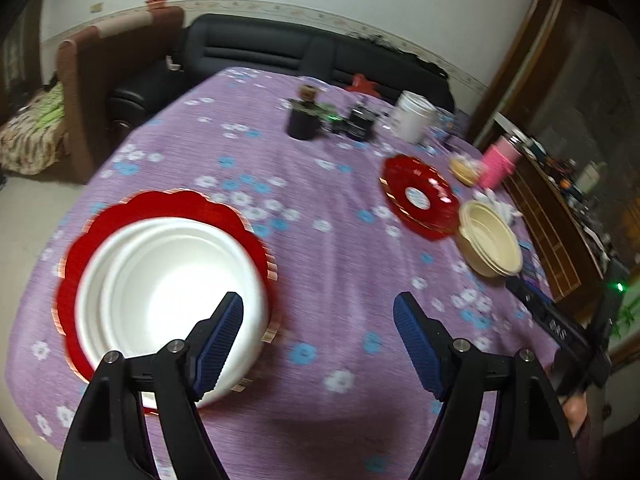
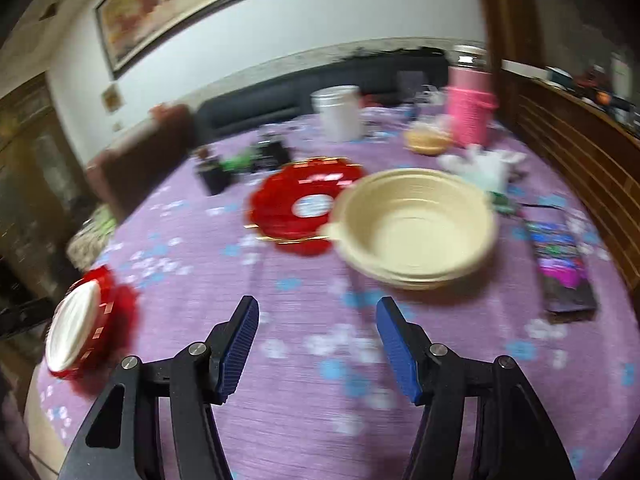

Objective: Organize plates and bowls
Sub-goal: 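Move both grippers toward the small red plate with the white label, then grasp the rim of the small red plate with both grippers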

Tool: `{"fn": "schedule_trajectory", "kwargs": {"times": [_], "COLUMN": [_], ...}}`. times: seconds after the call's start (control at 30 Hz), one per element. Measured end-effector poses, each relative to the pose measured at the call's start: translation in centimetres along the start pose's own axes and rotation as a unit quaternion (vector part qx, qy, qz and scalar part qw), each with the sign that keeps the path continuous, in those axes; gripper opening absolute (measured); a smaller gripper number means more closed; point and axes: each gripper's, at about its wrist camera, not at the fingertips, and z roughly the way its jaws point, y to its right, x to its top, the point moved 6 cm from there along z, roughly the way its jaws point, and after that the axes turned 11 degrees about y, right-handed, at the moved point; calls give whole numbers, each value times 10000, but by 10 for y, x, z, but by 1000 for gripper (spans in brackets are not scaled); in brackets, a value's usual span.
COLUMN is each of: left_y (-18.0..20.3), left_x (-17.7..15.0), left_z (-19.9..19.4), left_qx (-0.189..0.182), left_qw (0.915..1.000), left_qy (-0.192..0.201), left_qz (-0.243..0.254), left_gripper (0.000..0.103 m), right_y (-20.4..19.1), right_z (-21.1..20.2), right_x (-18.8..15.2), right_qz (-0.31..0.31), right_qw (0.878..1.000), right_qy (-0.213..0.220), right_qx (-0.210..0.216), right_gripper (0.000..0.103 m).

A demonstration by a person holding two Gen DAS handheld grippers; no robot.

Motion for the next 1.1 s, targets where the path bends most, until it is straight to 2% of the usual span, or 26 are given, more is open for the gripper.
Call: {"fn": "schedule_trajectory", "kwargs": {"times": [0.13,0.3,0.43,0.57,0.67,0.77,0.9,1.03,1.1], "left_y": [18,26,27,37,49,56,60,57,53], "left_x": [-8,-16,-17,-13,-11,-12,-14,-16,-15], "left_z": [2,-1,2,5,6,11,18,22,25], "left_qx": [-190,-188,-133,-287,-400,-543,-658,-711,-696], "left_qw": [9997,9993,9992,9989,9982,9970,9954,9946,9947], "left_qy": [-146,-233,-292,-323,-276,-313,-394,-422,-439], "left_qz": [112,222,230,204,348,443,576,635,612], "left_gripper": [77,77,77,77,77,77,77,77,77], "right_y": [32,62,60,34,23,18,21,17,12], "right_z": [-3,14,32,62,97,140,198,244,256], "right_x": [12,25,30,62,90,101,107,103,95], "right_qz": [225,659,1118,799,225,-108,-473,-480,-564], "right_qw": [9991,9950,9930,9967,9990,9960,9880,9793,9741], "right_qy": [114,225,74,-133,-383,-865,-1324,-1829,-2077], "right_qx": [-350,-711,-369,36,-75,-178,-645,-718,-696], "right_gripper": [65,65,65,66,65,65,65,65,58]}}
